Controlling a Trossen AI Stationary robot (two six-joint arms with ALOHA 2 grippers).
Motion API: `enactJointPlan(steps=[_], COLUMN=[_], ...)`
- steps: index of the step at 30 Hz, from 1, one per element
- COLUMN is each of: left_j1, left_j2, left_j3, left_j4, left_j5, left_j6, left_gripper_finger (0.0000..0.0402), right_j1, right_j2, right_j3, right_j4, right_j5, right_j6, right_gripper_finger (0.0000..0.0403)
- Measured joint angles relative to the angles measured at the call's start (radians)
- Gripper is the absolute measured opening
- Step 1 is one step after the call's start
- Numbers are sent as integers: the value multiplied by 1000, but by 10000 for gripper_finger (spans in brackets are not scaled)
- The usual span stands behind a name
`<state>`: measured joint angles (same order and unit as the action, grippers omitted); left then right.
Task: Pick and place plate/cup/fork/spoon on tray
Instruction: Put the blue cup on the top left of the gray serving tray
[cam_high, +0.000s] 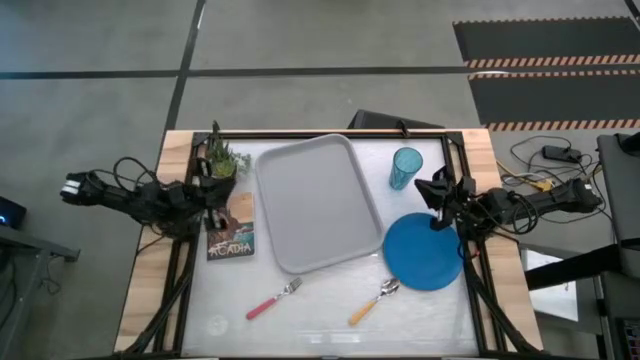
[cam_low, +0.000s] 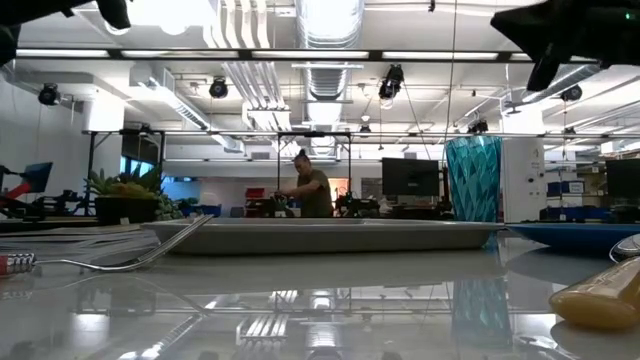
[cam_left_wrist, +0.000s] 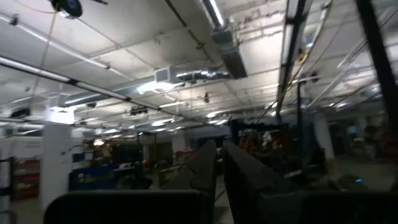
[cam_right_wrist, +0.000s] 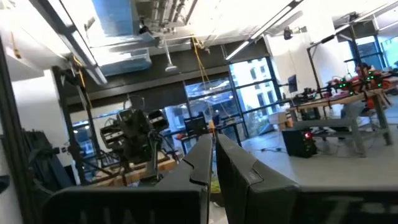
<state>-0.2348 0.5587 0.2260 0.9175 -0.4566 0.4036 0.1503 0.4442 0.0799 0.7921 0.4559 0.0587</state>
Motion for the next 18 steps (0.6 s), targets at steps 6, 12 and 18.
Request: enactJointPlan(steps=[6,12,18], left_j1=[0,0,0], left_j2=[62,65,66], left_j3=[15,11,9], left_j4=[1,-10,-10], left_j5=[-151,-210,-211], left_j6=[68,81,84], left_gripper_finger=[11,11,11], right_j1=[-18,-63,-121], right_j2=[104,176,263], right_j3=[170,416,659], right_j4=[-207,-729,-1247], right_j5=[43,79,78], right_j6=[15,213,460], right_gripper_finger=[13,13,13])
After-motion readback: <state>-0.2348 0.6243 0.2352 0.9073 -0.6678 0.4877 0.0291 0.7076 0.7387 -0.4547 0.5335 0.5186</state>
